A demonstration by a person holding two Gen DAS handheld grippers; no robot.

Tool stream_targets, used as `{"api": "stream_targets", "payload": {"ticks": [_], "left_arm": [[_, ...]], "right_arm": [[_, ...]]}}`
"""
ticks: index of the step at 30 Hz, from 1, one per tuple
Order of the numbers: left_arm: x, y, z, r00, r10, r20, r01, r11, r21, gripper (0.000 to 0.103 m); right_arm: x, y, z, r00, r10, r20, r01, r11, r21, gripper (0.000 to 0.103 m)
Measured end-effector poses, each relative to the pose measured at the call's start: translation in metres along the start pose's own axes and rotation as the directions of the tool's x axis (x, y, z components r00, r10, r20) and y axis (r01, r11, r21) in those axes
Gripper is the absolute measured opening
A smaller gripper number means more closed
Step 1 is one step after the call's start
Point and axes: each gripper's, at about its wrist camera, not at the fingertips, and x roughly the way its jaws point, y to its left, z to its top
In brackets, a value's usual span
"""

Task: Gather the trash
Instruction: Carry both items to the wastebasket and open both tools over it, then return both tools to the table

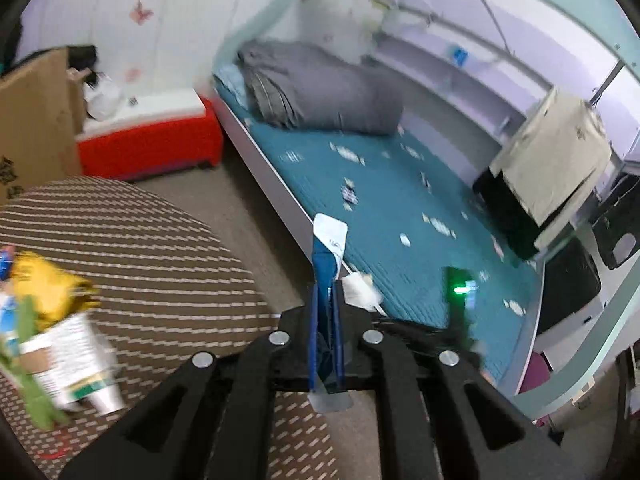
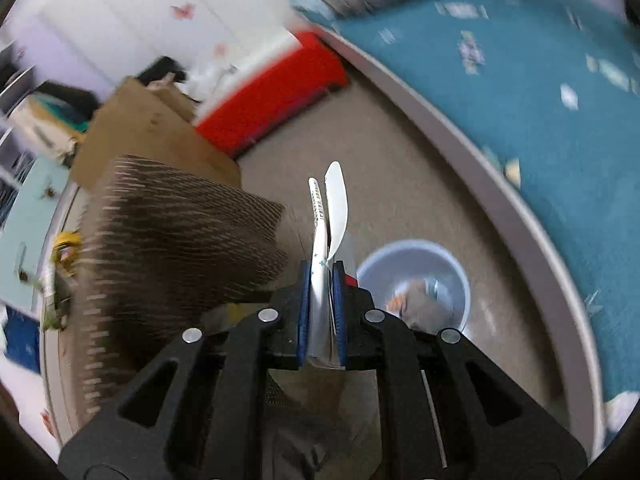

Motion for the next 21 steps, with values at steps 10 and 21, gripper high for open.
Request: {"api": "stream_targets", "payload": {"ticks": [10,21], "left_arm": [[0.128,-0.026,0.001,0.971,0.017,-0.238,-0.014,1.000,0.013,0.007],[0.221,-0.033,0.000,0.888,0.061,-0.456,-0.037,0.997,0.062,0.054]], "right_arm": [[0.062,-0.070,-0.011,0.998,-0.013,-0.060,0.028,0.969,0.245,0.079],[-0.052,-0.086,-0.017,0.984,-0.059,0.167,0.013,0.965,0.261,0.092]]}}
